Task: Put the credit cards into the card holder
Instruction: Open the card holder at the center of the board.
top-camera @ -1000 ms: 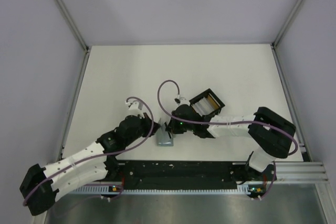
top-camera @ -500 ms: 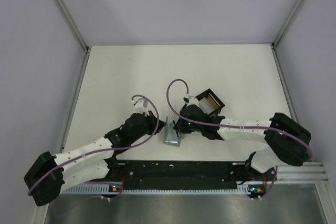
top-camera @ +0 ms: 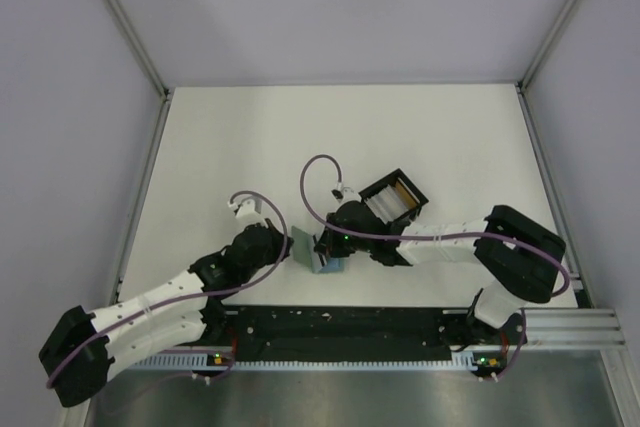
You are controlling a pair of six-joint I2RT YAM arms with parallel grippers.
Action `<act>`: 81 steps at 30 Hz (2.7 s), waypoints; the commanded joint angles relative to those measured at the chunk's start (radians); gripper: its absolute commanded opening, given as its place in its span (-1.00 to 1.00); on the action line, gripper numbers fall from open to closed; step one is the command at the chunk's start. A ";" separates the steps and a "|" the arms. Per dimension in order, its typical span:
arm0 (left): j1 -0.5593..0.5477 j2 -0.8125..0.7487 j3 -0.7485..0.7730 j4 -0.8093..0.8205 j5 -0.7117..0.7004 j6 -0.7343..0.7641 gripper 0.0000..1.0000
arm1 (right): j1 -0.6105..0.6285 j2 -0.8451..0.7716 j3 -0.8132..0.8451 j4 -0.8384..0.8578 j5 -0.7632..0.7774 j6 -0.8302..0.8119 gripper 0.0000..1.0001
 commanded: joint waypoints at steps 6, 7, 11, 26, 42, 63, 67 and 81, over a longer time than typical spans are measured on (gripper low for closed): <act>0.000 0.006 -0.013 -0.205 -0.055 -0.045 -1.00 | 0.052 0.045 0.108 0.034 0.015 -0.017 -1.00; -0.002 0.006 -0.015 -0.203 -0.052 -0.045 -0.96 | 0.052 0.047 0.119 0.019 0.018 -0.020 -1.00; 0.000 0.005 -0.021 -0.161 -0.021 -0.026 -0.67 | 0.052 0.073 0.134 -0.015 0.031 -0.025 -1.00; 0.000 -0.029 -0.059 -0.030 0.092 0.030 -0.14 | 0.041 0.088 0.096 -0.043 0.055 -0.008 -1.00; 0.000 -0.027 -0.092 -0.001 0.126 0.014 -0.55 | 0.031 0.068 0.067 -0.029 0.052 -0.003 -1.00; 0.000 -0.020 -0.096 0.034 0.122 0.020 0.33 | 0.021 -0.105 -0.036 -0.023 0.104 -0.017 -1.00; 0.000 -0.011 -0.102 0.131 0.175 0.037 0.32 | 0.021 -0.088 -0.042 -0.009 0.086 -0.008 -1.00; -0.002 0.005 -0.133 0.191 0.238 0.027 -0.84 | 0.023 -0.090 -0.047 -0.014 0.090 -0.005 -1.00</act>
